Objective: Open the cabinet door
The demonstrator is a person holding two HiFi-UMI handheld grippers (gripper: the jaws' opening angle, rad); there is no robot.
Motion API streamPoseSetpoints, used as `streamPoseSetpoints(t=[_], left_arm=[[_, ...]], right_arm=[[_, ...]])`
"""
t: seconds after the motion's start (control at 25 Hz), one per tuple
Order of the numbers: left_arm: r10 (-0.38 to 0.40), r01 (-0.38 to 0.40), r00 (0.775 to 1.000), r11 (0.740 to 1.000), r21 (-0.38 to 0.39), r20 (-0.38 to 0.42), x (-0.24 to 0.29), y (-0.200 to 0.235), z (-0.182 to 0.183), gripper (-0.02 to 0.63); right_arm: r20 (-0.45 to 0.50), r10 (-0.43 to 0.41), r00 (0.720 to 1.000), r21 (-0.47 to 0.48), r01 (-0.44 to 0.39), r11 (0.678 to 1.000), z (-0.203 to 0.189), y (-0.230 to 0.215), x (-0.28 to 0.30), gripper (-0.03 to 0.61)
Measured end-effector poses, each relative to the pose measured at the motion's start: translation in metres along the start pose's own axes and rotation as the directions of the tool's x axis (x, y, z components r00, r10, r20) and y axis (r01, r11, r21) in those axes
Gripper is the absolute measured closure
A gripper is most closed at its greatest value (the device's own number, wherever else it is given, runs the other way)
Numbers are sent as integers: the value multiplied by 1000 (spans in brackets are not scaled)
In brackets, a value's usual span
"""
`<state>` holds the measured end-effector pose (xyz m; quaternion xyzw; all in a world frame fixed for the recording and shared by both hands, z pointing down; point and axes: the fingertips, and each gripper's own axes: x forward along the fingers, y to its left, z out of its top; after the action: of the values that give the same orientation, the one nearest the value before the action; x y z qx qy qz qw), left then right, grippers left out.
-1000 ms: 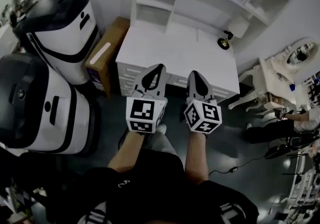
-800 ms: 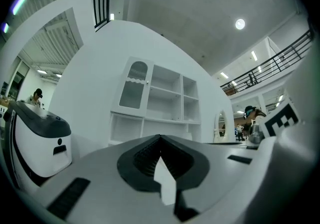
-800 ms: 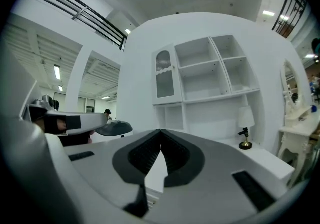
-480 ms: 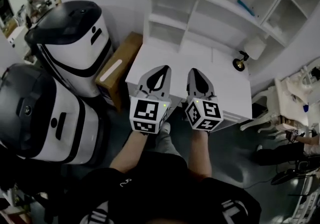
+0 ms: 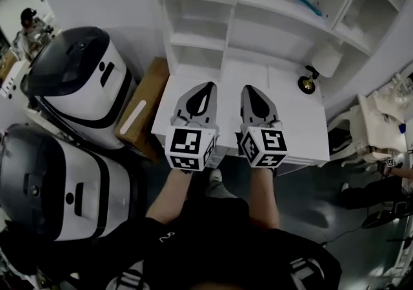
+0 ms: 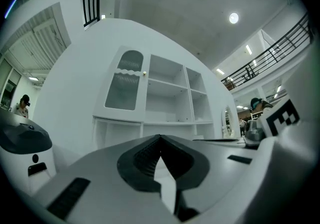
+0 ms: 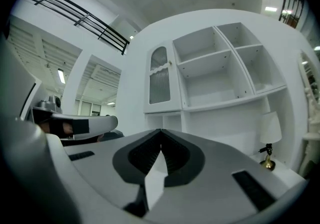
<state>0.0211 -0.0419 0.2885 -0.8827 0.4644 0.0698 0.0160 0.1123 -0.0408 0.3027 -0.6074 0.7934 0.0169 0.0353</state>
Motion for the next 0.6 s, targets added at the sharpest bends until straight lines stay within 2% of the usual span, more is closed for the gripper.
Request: streamPoseSetpoints(t=[0.12,0.32,0.48,0.6], left_arm=[[5,-5,1000,1000,-3,3,37,6,0,603],[57,-57,998,998,-2,21,87,29,-1,603],[84,-84,995,996,-2,46,120,42,-2,603],[94,-94,995,996,0,33,140,47,-11,603]], right_arm=[[-4,20,1000,-4,-20,1000,6,-20,32,558],[-13,61,998,-23,-61,998,14,-46,86,558],[-7,96,995,-22,-96,995,10,-62,122,558],[-3,123,992,-14,-123,992,6,-70,142,558]])
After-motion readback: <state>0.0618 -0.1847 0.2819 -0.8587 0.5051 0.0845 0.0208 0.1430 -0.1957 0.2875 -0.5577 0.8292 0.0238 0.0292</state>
